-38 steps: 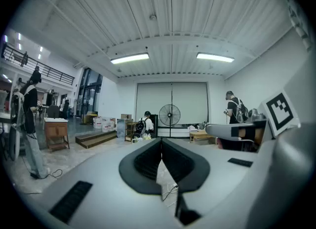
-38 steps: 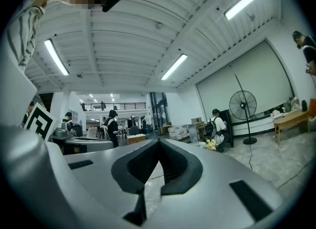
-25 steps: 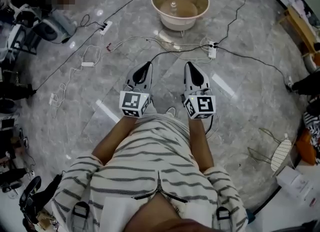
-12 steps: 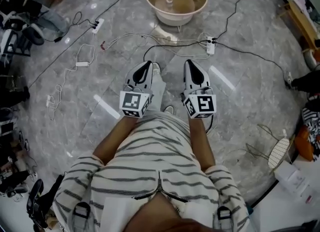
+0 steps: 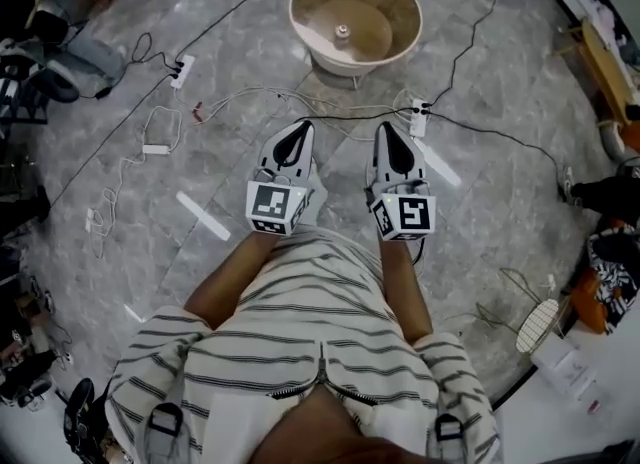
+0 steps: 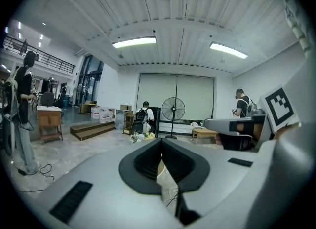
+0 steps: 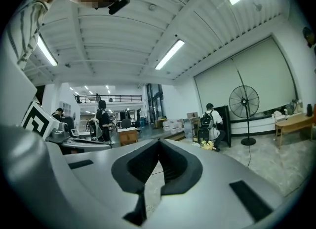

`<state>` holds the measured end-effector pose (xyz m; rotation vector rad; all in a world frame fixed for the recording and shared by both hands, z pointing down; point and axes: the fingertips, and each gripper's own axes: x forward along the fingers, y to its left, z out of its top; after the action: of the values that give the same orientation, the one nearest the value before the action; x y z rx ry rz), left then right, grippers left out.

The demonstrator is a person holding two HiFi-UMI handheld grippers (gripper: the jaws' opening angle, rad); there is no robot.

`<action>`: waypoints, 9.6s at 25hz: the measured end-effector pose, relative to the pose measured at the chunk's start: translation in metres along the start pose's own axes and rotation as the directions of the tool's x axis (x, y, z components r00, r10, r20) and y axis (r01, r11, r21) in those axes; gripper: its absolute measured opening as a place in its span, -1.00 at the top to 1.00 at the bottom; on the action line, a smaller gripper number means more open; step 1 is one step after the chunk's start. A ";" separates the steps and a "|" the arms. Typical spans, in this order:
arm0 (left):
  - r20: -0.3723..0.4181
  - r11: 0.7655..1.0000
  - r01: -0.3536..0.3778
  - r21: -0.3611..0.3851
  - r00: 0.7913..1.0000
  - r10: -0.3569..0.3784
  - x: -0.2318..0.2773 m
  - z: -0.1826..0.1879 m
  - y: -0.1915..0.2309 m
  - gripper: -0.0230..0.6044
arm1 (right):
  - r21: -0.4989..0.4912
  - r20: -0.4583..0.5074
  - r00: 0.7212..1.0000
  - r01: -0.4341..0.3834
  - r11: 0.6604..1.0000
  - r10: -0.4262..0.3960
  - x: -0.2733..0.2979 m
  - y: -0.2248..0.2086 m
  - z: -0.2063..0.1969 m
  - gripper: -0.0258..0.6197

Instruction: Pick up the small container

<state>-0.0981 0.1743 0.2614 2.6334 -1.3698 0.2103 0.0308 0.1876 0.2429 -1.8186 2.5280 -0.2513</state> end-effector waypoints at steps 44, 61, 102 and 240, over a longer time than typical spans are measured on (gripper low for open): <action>-0.188 0.999 -0.018 -0.043 0.982 0.010 0.305 -0.112 0.100 0.94 | 0.057 -0.175 0.984 0.028 0.998 -0.017 0.252 -0.159 -0.125 0.90; -0.273 0.997 -0.065 -0.045 0.961 0.050 0.393 -0.222 0.113 0.93 | 0.127 -0.224 0.974 0.000 0.992 0.028 0.290 -0.220 -0.229 0.90; -0.438 0.981 -0.192 0.002 0.882 0.174 0.543 -0.408 0.198 -0.22 | 0.195 -0.360 0.931 0.015 0.981 0.057 0.362 -0.271 -0.366 0.90; -0.016 0.994 -0.036 0.101 0.999 0.038 0.239 0.114 0.094 -0.13 | -0.072 0.022 1.000 -0.015 0.997 0.016 0.219 -0.114 0.090 0.91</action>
<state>-0.0339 -0.0936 0.2061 2.6809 -1.4395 0.3154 0.0772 -0.0648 0.1876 -1.8145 2.5670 -0.1411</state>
